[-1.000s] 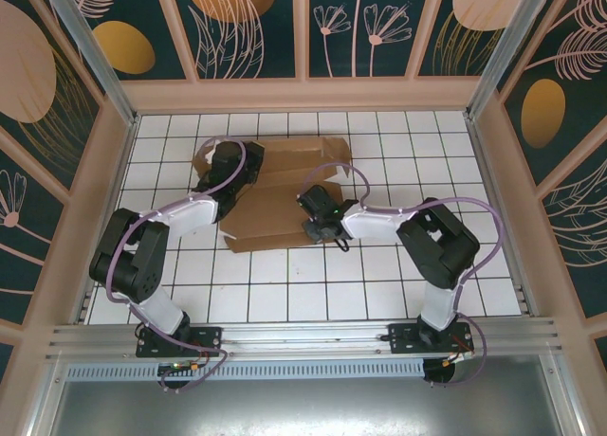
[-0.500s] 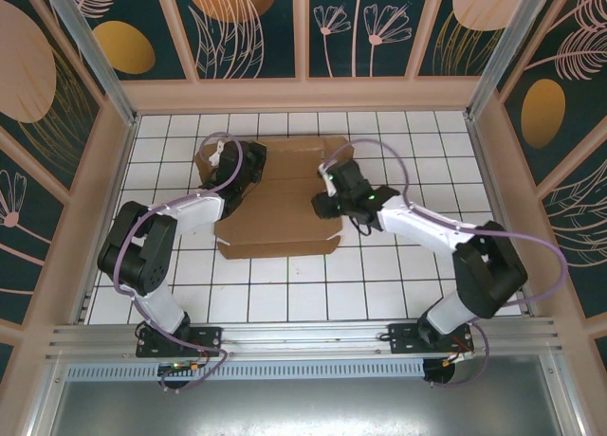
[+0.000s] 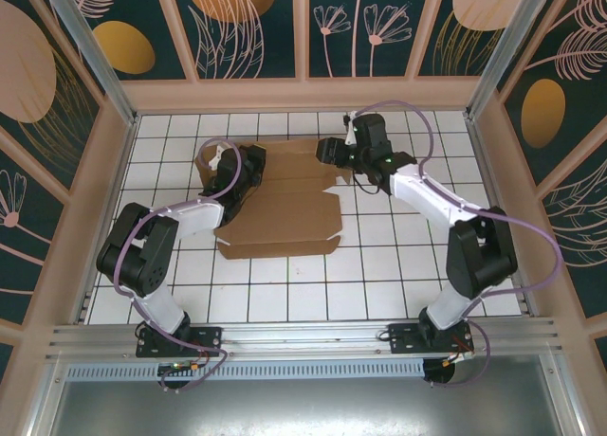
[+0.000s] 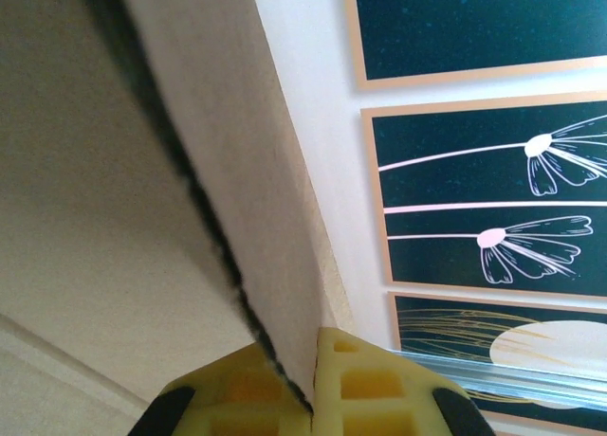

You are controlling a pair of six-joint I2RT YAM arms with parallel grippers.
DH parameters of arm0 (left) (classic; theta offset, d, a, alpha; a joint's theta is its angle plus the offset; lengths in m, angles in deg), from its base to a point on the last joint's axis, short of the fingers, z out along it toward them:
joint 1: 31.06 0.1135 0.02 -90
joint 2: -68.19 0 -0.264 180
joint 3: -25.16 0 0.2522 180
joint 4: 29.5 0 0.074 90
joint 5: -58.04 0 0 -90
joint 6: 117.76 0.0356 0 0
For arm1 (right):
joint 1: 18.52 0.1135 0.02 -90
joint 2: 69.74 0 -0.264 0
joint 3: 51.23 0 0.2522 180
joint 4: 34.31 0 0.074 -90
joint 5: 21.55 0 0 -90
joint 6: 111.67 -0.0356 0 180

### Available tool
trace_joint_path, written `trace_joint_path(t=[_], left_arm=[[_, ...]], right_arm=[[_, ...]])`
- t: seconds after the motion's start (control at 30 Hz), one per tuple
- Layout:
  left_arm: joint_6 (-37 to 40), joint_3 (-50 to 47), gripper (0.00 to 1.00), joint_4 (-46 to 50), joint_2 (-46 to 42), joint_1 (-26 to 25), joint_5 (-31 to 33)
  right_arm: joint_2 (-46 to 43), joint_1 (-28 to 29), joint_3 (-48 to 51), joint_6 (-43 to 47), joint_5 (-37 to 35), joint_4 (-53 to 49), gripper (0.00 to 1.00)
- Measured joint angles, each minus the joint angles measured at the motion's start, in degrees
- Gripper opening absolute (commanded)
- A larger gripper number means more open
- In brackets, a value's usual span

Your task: Fold the paper box

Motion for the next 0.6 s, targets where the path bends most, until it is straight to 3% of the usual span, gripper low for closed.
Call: trace_joint_path(t=[0.23,0.43,0.6], left_arm=[[-0.2,-0.7,0.00,-1.2,0.0,0.0,0.0],[-0.2,-1.4,0.00,-2.6,0.0,0.0,-0.2],[-0.3,-2.1,0.00,-3.8,0.0,0.0,-0.2]], right_arm=[[7.6,-0.9,-4.0,-4.2,3.9,0.5,0.63],[9.6,-1.1,-4.5,-8.3,9.0,4.0,0.54],[9.7,-1.1,-3.5,-11.0,11.9,8.5,0.59]])
